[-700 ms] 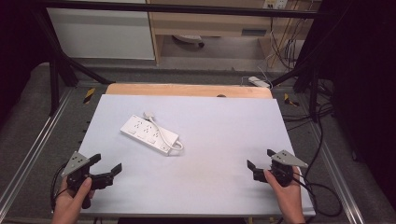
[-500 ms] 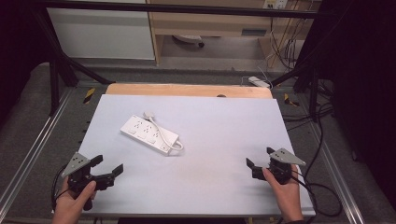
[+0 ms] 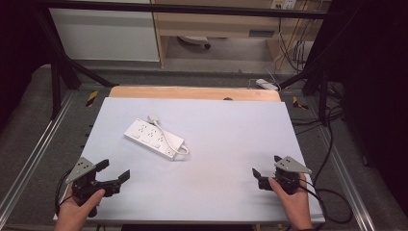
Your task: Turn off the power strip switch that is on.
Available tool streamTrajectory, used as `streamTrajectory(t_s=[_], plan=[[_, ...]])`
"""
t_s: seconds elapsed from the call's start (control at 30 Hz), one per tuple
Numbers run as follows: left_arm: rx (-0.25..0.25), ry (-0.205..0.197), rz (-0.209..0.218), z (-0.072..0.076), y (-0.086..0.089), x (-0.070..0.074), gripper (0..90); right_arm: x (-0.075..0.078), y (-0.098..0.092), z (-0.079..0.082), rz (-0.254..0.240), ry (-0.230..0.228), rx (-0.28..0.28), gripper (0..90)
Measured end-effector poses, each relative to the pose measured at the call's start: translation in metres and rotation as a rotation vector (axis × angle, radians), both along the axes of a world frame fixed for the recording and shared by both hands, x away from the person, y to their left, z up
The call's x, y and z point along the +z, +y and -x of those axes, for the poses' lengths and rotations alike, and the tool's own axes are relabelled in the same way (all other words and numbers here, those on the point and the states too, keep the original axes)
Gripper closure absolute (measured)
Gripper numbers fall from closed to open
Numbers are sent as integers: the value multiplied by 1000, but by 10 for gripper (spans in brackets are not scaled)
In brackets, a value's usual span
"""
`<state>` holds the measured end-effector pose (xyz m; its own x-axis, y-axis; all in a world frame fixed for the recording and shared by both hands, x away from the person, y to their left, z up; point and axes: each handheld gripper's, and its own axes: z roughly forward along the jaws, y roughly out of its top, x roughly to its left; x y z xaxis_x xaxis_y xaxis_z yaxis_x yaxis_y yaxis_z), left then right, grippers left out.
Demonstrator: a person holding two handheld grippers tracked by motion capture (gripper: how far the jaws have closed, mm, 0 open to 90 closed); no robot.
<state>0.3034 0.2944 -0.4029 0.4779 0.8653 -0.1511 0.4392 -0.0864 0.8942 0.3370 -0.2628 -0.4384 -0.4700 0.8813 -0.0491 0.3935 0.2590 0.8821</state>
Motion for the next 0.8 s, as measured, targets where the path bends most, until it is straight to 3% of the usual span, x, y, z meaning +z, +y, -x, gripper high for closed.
streamTrajectory(t_s=[0.6,0.8], plan=[[-37,10,-31,-10,-11,20,71,0,0,3,13,9,-1,44],[-46,7,2,-13,-12,30,71,0,1,4,10,14,2,42]])
